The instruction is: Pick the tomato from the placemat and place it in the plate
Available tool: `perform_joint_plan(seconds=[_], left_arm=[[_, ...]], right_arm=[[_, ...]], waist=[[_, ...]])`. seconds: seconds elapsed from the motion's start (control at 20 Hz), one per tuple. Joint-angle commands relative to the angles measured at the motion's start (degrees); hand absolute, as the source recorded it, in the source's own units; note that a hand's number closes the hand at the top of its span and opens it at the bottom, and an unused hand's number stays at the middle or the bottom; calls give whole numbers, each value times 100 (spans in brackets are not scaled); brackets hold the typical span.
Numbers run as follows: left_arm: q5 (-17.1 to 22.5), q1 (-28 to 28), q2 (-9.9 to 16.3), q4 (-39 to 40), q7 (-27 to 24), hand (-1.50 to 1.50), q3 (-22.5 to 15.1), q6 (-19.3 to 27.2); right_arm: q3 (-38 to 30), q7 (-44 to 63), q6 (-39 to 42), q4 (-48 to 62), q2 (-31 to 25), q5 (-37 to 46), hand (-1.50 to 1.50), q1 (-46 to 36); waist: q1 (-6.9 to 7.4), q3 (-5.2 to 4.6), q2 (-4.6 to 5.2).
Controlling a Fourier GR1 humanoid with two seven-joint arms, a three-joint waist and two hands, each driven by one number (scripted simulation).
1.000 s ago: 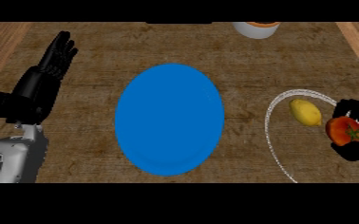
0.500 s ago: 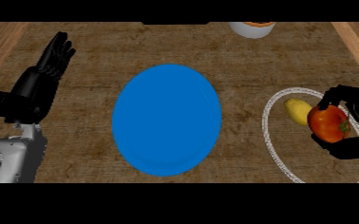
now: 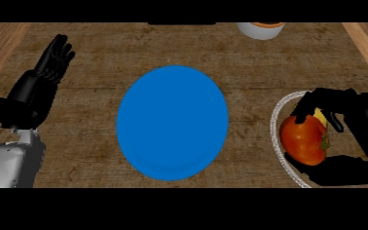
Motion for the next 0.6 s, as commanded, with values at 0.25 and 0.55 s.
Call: perform_joint_plan(seconds=[0.25, 0.55], left_arm=[[-16, -57, -57, -299, 322, 0, 1, -26], [-112, -35, -220, 24, -2, 0, -41, -52]], right_arm=[[1582, 1697, -99, 479, 1547, 769, 150, -1619], [2298, 2196, -690, 1685, 2497, 1279, 150, -2321]], waist=[[78, 0, 10], [64, 0, 18]])
